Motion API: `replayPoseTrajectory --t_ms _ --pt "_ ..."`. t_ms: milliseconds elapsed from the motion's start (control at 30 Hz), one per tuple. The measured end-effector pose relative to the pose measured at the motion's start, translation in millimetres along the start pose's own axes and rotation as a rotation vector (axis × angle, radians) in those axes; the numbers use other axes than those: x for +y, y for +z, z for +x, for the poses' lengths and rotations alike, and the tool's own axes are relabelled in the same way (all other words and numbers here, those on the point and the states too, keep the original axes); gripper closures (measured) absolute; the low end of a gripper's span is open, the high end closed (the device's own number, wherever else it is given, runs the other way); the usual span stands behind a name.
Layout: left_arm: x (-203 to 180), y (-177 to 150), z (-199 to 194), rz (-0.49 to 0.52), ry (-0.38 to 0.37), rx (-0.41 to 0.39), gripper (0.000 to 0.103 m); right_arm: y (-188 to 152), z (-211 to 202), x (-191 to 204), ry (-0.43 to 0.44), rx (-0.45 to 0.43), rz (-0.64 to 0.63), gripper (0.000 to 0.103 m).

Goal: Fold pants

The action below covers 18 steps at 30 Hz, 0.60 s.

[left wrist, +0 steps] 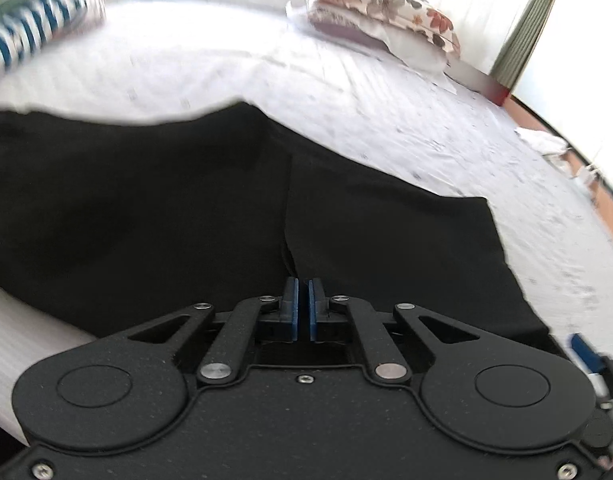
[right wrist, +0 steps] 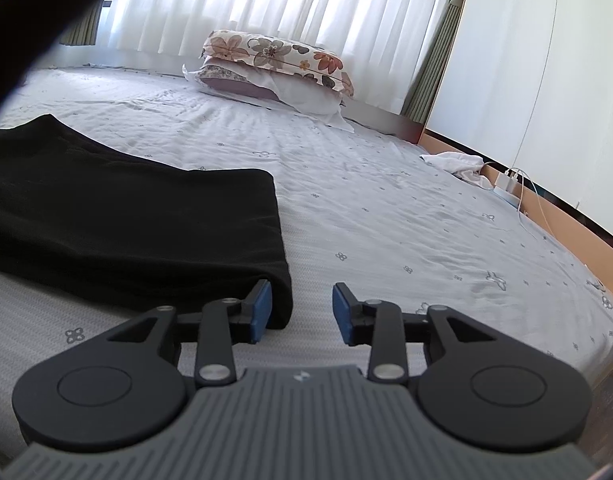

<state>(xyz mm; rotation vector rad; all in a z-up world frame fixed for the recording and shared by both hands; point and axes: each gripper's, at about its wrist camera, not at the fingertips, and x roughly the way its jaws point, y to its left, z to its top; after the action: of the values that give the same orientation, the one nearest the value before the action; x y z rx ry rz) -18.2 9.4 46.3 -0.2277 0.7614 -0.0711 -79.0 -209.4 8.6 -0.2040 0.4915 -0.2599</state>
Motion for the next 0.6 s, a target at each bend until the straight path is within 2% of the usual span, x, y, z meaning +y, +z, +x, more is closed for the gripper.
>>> replayPoseTrajectory --t_ms 233,400,467,533,600 --pt "2 -4 -4 0.094 0.162 -0.072 0.102 10 -3 -8 0.031 -0.030 0.063 0.042" --pt "15 0 4 0.048 0.148 -0.014 0.101 19 8 -6 0.071 -0.019 0.055 0.039" --pt "17 0 3 0.037 0.140 -0.016 0.098 16 16 1 0.079 0.019 0.017 0.034" --pt "19 2 5 0.032 0.121 -0.020 0.096 9 27 9 0.077 0.106 -0.024 0.034" --pt "15 4 4 0.045 0.091 -0.023 0.092 3 25 14 0.071 0.100 -0.039 0.035"
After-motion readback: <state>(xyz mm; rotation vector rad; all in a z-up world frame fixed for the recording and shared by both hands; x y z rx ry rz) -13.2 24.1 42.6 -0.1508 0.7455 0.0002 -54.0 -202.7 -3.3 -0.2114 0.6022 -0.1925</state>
